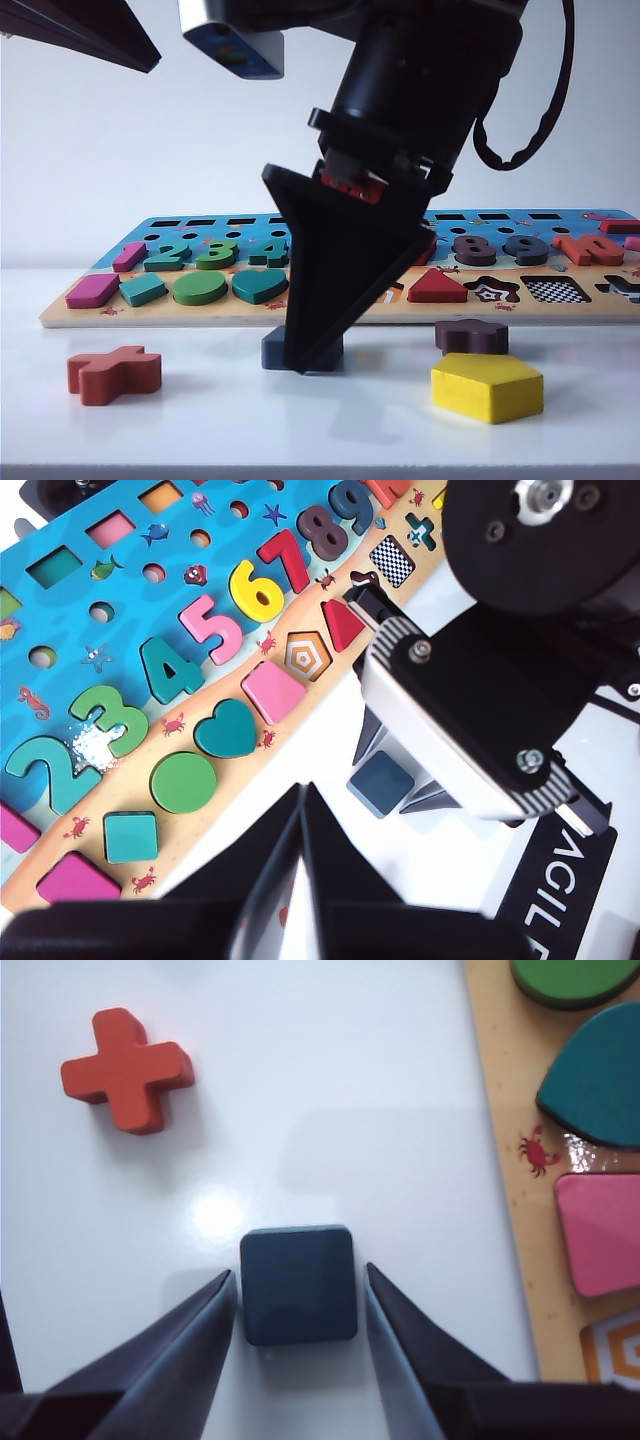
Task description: Insert the cube into the slot.
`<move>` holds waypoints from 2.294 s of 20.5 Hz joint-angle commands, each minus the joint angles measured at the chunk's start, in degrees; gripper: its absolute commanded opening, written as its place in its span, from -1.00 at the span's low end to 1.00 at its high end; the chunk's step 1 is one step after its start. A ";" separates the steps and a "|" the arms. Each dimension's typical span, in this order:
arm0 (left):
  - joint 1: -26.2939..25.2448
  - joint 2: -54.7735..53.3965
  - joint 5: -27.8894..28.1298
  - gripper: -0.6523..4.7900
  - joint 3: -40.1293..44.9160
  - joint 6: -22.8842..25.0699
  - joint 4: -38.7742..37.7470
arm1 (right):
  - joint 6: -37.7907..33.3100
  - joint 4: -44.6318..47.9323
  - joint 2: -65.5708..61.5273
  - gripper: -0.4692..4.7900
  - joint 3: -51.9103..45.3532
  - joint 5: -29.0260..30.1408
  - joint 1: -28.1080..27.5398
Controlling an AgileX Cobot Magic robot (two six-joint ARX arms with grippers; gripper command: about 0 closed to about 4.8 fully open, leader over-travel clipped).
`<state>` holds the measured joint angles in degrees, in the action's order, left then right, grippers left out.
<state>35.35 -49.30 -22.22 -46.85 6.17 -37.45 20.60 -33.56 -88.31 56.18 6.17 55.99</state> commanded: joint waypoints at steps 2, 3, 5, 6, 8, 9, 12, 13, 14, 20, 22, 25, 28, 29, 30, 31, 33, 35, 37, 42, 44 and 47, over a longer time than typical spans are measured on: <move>0.07 0.22 -0.28 -0.72 -0.22 0.26 0.70 | 0.00 0.59 -0.33 0.03 0.17 0.22 0.11; 0.07 0.22 -0.31 -0.72 -0.22 0.26 0.70 | 0.00 0.57 -0.33 -0.01 0.17 0.22 0.11; 0.07 0.22 -0.31 -0.72 -0.22 0.26 0.70 | 0.00 0.55 -0.31 -0.15 0.17 -0.13 0.09; 0.07 0.22 -0.31 -0.72 -0.22 0.26 0.70 | 0.02 0.55 -0.31 -0.24 0.17 -0.24 0.09; 0.07 0.22 -0.31 -0.72 -0.22 0.26 0.70 | 0.00 0.52 -0.26 -0.36 0.20 -0.24 0.11; 0.07 0.22 -0.31 -0.72 -0.22 0.26 0.70 | 0.00 0.52 -0.13 -0.40 0.20 -0.24 0.09; 0.07 0.22 -0.31 -0.72 -0.22 0.26 0.72 | -0.04 0.48 2.25 -0.50 0.24 -3.48 0.09; 0.07 0.22 -0.31 -0.72 -0.22 0.26 0.70 | -0.20 0.22 3.69 -0.51 0.24 -4.35 0.09; 0.07 0.22 -0.31 -0.72 -0.22 0.26 0.72 | -1.31 -0.02 5.38 -0.52 0.24 -5.03 0.09; 0.07 0.22 -0.31 -0.72 -0.22 0.26 0.74 | -20.17 -4.15 19.96 -0.52 2.78 -13.16 0.04; 0.07 0.22 -0.31 -0.72 -0.22 0.26 0.79 | -24.65 -5.22 23.61 -0.52 4.13 -15.32 0.04; 0.07 0.26 -0.28 -0.72 -0.22 0.28 2.01 | -34.84 -6.29 30.84 -0.52 6.69 -16.94 0.04; 0.07 0.52 -0.26 -0.72 -0.22 0.26 4.46 | -42.27 -10.97 36.83 -0.71 10.21 -17.59 0.04; 0.07 0.55 -0.28 -0.72 -0.22 0.24 5.42 | -44.04 -13.40 38.25 -0.77 11.19 -18.29 0.04; 0.07 0.55 -0.31 -0.72 -0.22 0.24 6.03 | -45.53 -15.58 39.34 -0.82 11.69 -19.06 0.04; 0.07 0.55 -0.31 -0.72 -0.22 0.22 6.60 | -46.77 -18.32 40.52 -0.84 11.61 -20.70 0.02; 0.07 0.52 -0.31 -0.72 -0.22 0.22 7.02 | -48.52 -24.52 40.87 -0.84 11.58 -25.68 0.02; 0.07 0.52 -0.33 -0.72 -0.22 0.22 7.19 | -51.28 -28.96 40.19 -0.84 11.39 -28.30 0.02; 0.09 0.52 -0.33 -0.72 -0.22 0.22 7.17 | -54.03 -31.26 38.49 -0.84 11.13 -30.80 0.02; 0.15 0.52 -0.31 -0.72 -0.22 0.26 7.65 | -55.56 -31.10 33.64 -0.84 9.66 -31.19 0.02; 0.15 0.50 -0.33 -0.72 -0.22 0.24 7.69 | -56.24 -29.40 32.35 -0.84 6.95 -30.99 0.02; 0.17 0.42 -0.44 -0.72 -0.22 0.24 8.92 | -57.27 -25.20 32.15 -0.84 2.29 -30.56 -0.37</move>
<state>35.48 -48.97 -22.22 -46.85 6.17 -30.44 -35.81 -61.49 -56.29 59.09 -24.45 55.90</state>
